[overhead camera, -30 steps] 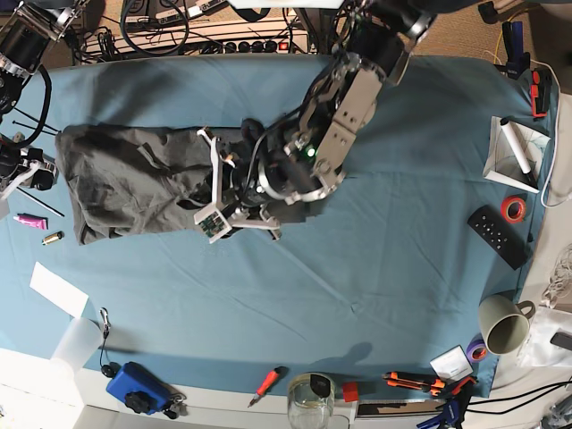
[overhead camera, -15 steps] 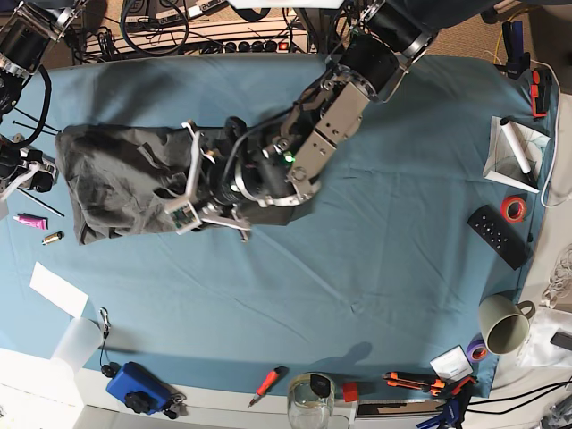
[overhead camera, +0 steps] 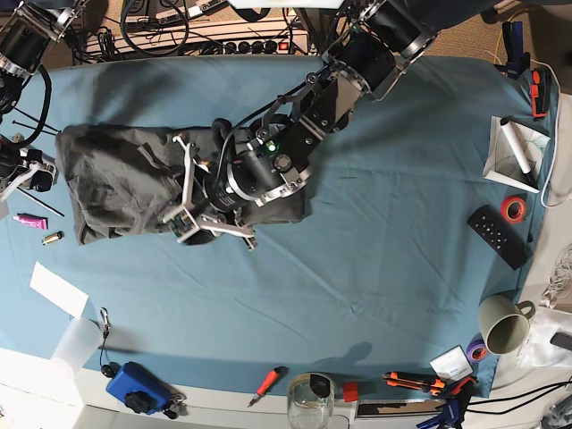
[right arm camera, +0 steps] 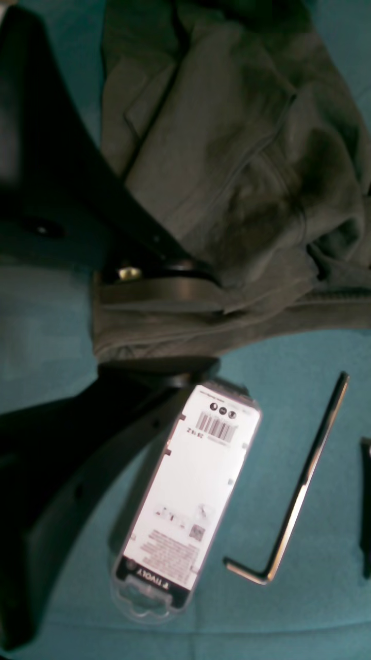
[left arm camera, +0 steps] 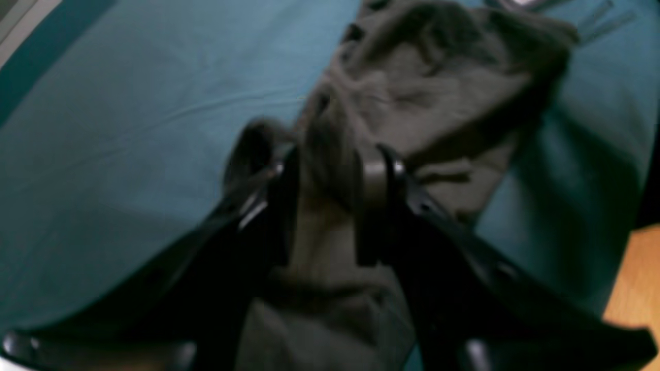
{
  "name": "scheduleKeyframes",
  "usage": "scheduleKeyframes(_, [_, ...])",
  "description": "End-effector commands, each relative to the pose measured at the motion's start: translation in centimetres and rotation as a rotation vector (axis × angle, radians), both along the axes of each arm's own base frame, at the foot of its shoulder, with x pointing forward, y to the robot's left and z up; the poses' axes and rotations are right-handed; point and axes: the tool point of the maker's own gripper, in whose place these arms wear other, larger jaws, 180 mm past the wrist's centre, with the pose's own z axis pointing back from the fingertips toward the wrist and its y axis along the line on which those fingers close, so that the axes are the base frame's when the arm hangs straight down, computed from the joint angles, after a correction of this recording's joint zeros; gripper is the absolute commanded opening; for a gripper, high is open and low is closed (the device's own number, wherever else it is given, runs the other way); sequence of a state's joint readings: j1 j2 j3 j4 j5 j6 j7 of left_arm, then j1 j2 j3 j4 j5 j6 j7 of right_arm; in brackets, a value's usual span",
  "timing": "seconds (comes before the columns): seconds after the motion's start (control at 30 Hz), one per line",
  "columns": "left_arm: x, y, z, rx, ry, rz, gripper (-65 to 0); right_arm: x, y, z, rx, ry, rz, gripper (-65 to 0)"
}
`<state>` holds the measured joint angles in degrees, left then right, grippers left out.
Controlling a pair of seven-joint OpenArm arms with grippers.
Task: Fold the T-shirt properly
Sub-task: 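Lift the strip end with the left gripper and carry it toward the right gripper, then lay the folded end down onto the strip and release the left gripper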
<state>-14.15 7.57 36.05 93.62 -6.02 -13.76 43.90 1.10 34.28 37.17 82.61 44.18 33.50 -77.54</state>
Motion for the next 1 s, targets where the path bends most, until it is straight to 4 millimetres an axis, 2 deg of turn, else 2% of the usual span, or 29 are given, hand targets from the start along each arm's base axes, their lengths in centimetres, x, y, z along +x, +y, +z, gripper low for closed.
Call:
scheduleKeyframes(0.0, [0.3, -1.0, 2.4, -0.053, -0.044, -0.018, -45.6, 0.9, -0.8, 2.0, -0.033, -0.054, 0.004, -49.3])
scheduleKeyframes(0.17, [-0.1, -1.2, 2.3, -0.038, -0.058, -0.052, -45.3, 0.9, -0.8, 2.1, -0.033, -0.055, 0.004, -49.3])
scheduleKeyframes(0.27, [1.3, -0.1, 2.1, 0.006, -0.092, 0.028, -46.6, 0.9, -0.8, 2.1, -0.033, -0.058, 0.004, -49.3])
scheduleKeyframes(0.4, [4.1, 2.8, 1.5, 0.064, -0.085, 0.259, -55.7, 0.9, -0.8, 2.1, -0.033, -0.058, 0.004, -49.3])
scheduleKeyframes(0.47, [4.3, 3.2, 1.1, 0.077, -0.06, 0.285, -64.3, 0.9, -0.8, 2.1, -0.032, -0.058, 0.004, -49.3])
scheduleKeyframes(0.5, [4.2, 3.2, 1.0, 0.079, -0.053, 0.281, -65.0, 0.9, -0.8, 2.1, -0.032, -0.058, 0.004, -49.3])
scheduleKeyframes(0.63, [3.0, 2.1, 0.8, 0.072, -0.032, 0.191, -65.0, 0.9, -0.8, 2.1, -0.033, -0.058, 0.004, -49.3])
scheduleKeyframes(0.7, [2.8, 2.2, 0.4, 0.102, -0.025, 0.177, -65.0, 0.9, -0.8, 2.1, -0.033, -0.057, 0.004, -49.3])
scheduleKeyframes(0.87, [3.4, 4.7, -1.4, 0.28, -0.029, 0.243, -65.0, 1.0, -0.8, 2.2, -0.033, -0.065, 0.004, -49.3])
scheduleKeyframes(0.97, [3.9, 6.2, -2.0, 0.314, 0.0, 0.312, -65.0, 1.0, -0.8, 2.2, -0.033, -0.066, 0.004, -49.3])
